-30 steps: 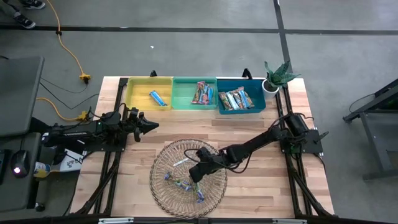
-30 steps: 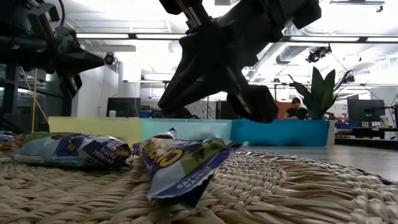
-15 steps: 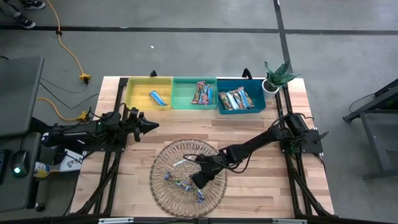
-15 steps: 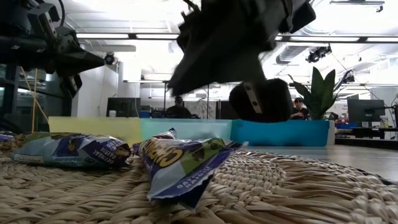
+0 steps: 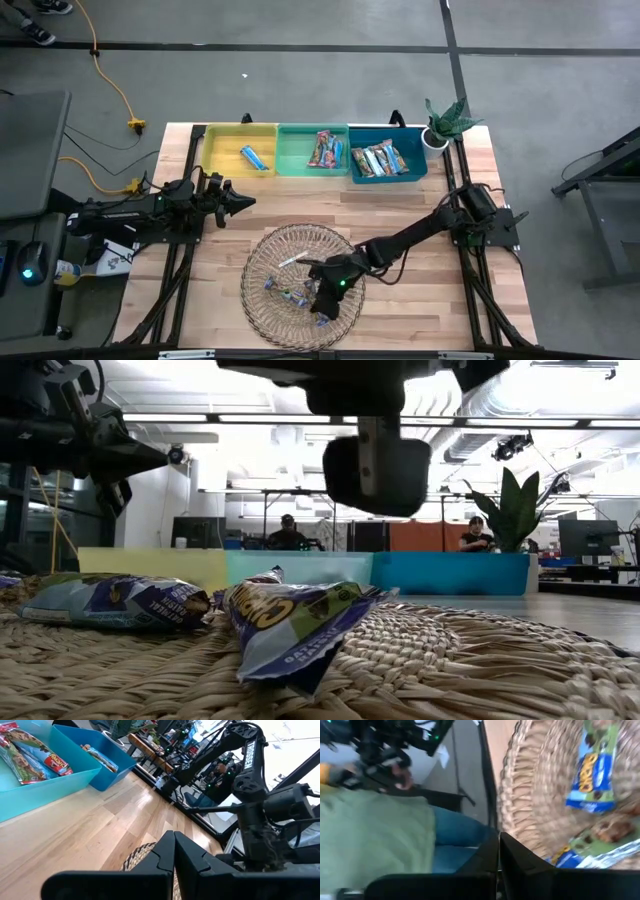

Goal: Pick and place Granola Bars by type
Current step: Put the blue granola bar into the yellow bin

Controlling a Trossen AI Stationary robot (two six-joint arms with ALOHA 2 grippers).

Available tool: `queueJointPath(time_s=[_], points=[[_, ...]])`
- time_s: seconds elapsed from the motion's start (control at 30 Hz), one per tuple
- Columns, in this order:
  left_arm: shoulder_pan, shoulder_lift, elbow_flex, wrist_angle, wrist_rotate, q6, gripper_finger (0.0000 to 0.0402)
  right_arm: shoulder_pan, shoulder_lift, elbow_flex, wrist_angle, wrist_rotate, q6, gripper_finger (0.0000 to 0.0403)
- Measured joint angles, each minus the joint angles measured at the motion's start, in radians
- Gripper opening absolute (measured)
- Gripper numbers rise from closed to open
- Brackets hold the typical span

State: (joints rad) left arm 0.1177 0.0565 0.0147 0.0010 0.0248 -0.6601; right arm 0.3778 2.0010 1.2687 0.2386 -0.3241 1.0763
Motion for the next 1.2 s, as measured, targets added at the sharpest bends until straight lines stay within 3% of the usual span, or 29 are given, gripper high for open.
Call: queueJointPath(time_s=[0.13, 0.23, 0.3, 0.4, 0.63, 0.77, 0.93, 1.03, 1.2], points=[[0.000, 0.000, 0.000, 0.002, 0.011, 0.000, 0.0000, 0.015, 0.000, 0.102, -0.210, 0.067, -0.158, 0.0000], [0.000, 0.000, 0.000, 0.002, 0.006, 0.000, 0.0000, 0.030, 0.000, 0.244, -0.505, 0.180, -0.277, 0.0000], [0.000, 0.000, 0.000, -0.001, -0.006, 0.000, 0.0000, 0.039, 0.000, 0.348, -0.716, 0.280, -0.280, 0.0000], [0.000, 0.000, 0.000, -0.001, -0.008, 0.000, 0.0000, 0.036, 0.000, 0.460, -0.929, 0.378, -0.153, 0.0000], [0.000, 0.000, 0.000, -0.001, -0.009, 0.000, 0.0000, 0.047, 0.002, 0.554, -0.900, 0.424, 0.042, 0.0000], [0.000, 0.000, 0.000, -0.001, -0.014, 0.000, 0.0000, 0.070, 0.044, 0.633, -0.916, 0.425, 0.012, 0.0000], [0.000, 0.000, 0.000, -0.002, -0.017, 0.000, 0.0000, 0.084, 0.170, 0.870, -0.981, 0.480, -0.104, 0.0000], [0.000, 0.000, 0.000, -0.002, -0.017, 0.000, 0.0000, 0.081, 0.268, 1.077, -1.123, 0.499, -0.140, 0.0000], [0.000, 0.009, 0.000, -0.003, -0.017, 0.000, 0.0000, 0.071, 0.254, 0.973, -1.090, 0.568, -0.002, 0.0000]])
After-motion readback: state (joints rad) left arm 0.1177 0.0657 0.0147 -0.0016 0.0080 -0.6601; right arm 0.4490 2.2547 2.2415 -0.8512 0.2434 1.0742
